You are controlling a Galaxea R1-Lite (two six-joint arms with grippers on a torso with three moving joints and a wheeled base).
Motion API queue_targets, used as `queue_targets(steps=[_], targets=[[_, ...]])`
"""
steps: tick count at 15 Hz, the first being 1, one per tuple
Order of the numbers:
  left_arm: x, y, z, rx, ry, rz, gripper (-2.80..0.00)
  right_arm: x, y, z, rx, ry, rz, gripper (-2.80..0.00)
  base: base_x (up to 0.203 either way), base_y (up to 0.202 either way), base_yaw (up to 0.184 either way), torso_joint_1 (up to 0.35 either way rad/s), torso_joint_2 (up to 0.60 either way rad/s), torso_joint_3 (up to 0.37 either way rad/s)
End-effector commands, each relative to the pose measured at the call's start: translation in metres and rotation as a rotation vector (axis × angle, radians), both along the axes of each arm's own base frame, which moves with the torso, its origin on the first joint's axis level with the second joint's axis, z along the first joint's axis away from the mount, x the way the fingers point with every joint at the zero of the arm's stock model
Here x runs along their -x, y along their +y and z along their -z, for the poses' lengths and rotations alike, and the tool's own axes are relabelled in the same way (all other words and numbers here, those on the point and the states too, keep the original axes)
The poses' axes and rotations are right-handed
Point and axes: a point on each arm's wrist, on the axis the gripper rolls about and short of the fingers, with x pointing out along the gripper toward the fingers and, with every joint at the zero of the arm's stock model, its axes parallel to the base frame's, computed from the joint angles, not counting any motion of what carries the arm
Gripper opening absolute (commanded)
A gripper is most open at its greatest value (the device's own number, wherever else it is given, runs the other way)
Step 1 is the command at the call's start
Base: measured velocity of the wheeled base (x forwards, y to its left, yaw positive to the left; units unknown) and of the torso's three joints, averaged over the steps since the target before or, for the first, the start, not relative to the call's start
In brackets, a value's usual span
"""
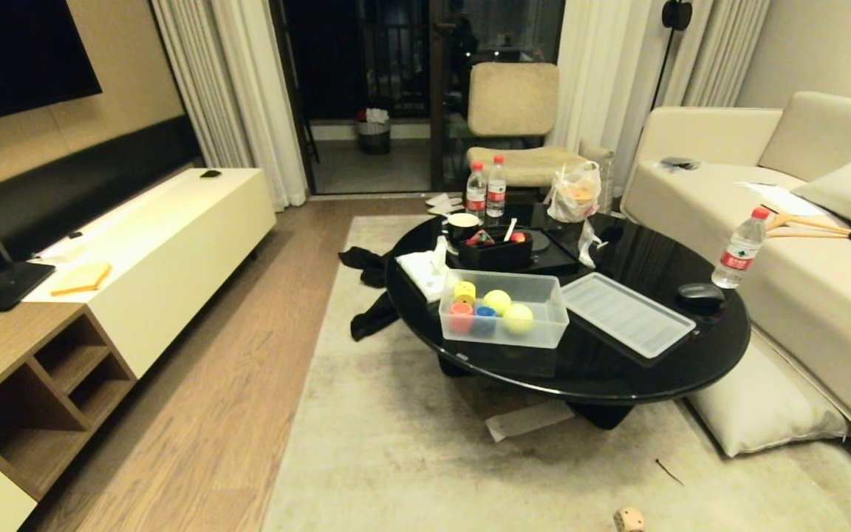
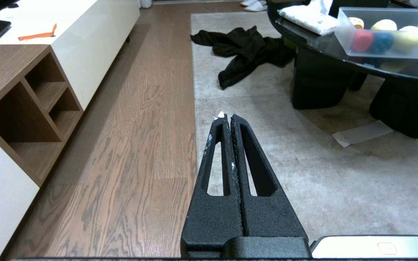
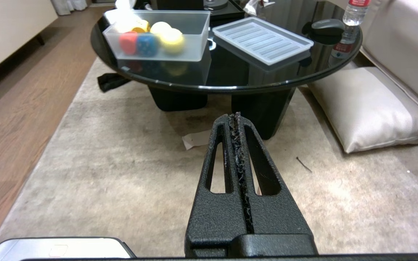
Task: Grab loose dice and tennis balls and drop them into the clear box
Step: Find toys out of the box
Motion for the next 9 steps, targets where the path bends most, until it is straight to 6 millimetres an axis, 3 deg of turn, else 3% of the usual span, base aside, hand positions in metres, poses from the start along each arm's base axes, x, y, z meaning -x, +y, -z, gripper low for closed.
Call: queue_targets(steps=[1,9], targets=[[-0.0003,0.0000,0.0007,0.000,0.003,0.000,-2.80,-0.0001,0.0000,-0.0001,0.000,0.001,0.000,-2.80,-0.030,0.000,-0.024,0.000,0.00,0.007],[-0.0003,0.0000,0.0007,0.002,0.003,0.000,-2.80,-0.0001,0.0000,-0.0001,0.000,0.001,0.000,-2.80,0.000,0.000,0.000,0.000,0.00,0.000]])
